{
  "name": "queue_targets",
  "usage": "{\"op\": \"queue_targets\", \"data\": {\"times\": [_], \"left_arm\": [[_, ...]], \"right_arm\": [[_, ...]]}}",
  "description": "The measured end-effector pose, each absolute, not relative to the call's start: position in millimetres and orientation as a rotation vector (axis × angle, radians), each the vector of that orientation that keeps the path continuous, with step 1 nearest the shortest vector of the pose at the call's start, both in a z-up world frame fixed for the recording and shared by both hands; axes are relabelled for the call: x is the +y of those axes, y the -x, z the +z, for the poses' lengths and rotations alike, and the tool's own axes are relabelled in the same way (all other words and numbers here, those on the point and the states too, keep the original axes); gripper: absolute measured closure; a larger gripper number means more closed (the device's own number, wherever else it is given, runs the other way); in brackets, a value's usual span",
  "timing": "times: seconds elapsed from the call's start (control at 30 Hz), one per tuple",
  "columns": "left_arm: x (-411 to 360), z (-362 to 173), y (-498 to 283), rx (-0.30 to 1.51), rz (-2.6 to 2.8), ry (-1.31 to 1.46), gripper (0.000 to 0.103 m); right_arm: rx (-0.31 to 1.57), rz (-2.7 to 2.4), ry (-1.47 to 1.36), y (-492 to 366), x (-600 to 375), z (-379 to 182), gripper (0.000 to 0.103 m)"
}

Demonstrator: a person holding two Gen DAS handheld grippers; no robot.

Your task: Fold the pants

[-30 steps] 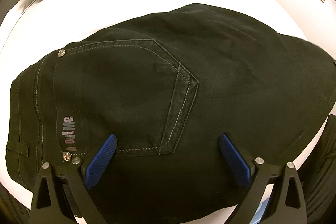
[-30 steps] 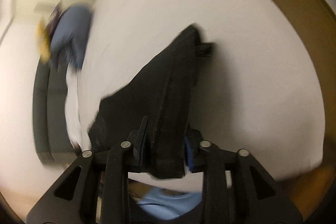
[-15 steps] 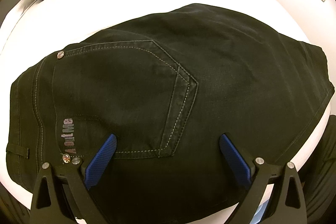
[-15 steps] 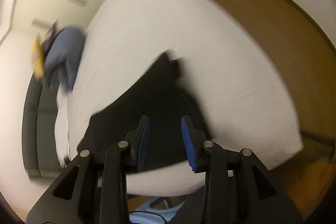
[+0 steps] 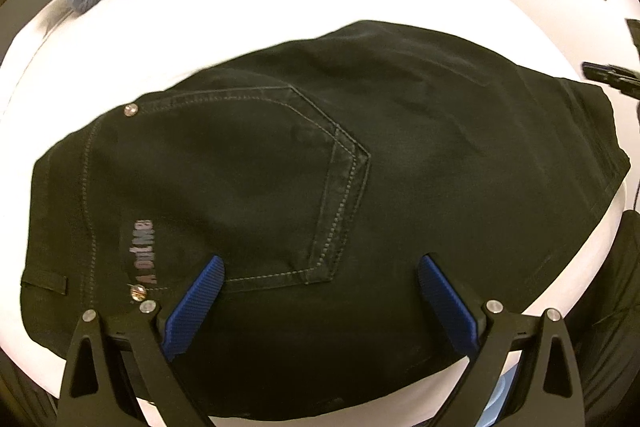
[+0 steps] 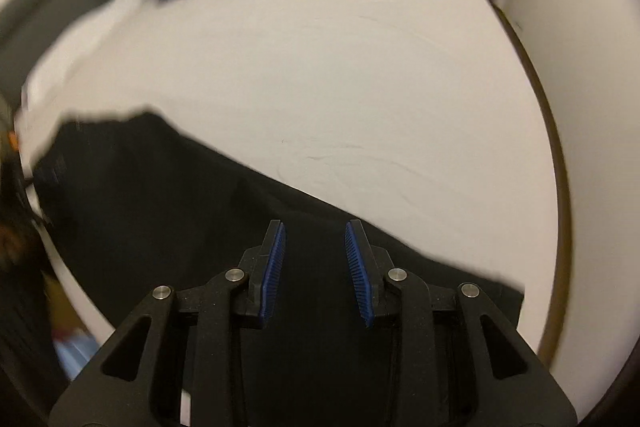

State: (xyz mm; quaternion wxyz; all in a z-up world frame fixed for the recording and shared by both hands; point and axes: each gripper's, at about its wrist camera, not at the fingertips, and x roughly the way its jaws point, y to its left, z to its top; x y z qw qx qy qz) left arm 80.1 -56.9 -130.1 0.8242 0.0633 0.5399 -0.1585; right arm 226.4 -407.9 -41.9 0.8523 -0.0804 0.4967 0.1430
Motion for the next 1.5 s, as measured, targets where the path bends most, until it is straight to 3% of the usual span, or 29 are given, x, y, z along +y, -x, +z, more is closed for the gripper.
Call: {"op": "queue_targets", "data": {"times": [0.37, 0.47, 0.53, 0.73, 0.8, 0.87, 1.03, 1.23, 1.27, 1.37, 1.5], "left_arm": [[-47, -139, -77, 1.133, -0.340, -0.130, 0.003], [-44, -140, -76, 1.120, -0.340, -0.128, 0.003], [-44, -142, -76, 1.111, -0.333, -0.118, 0.003], [-44, -139, -73, 1.089, -0.315, -0.090, 0.003], [-39, -136, -73, 1.080, -0.309, -0.075, 0.003], [-33, -130, -73, 1.063, -0.299, -0.058, 0.003], [-33, -124, -72, 1.029, -0.329, -0.023, 0.003], [-47, -135, -72, 1.059, -0.329, -0.022, 0.003], [-46, -136, -71, 1.060, -0.323, -0.020, 0.003], [-37, -134, -68, 1.057, -0.307, 0.009, 0.003], [-27, -135, -64, 1.055, -0.291, 0.019, 0.003]], "right_arm": [[1.239, 0.400, 0.458, -268, -361, -115, 0.075], [1.173, 0.312, 0.435, -269, -364, -113, 0.094], [1.137, 0.215, 0.373, -271, -374, -109, 0.101], [1.010, -0.212, 0.085, -248, -448, -106, 0.103], [0.947, -0.402, -0.168, -225, -492, -87, 0.103], [0.886, -0.338, -0.461, -195, -514, -66, 0.095], [0.922, 0.285, -0.648, -158, -410, -45, 0.095], [1.114, 0.359, -0.614, -168, -316, -119, 0.096], [1.132, 0.284, -0.661, -166, -336, -139, 0.103], [0.979, 0.166, -0.923, -140, -399, -154, 0.103], [0.778, -0.138, -0.986, -96, -506, -133, 0.103]]}}
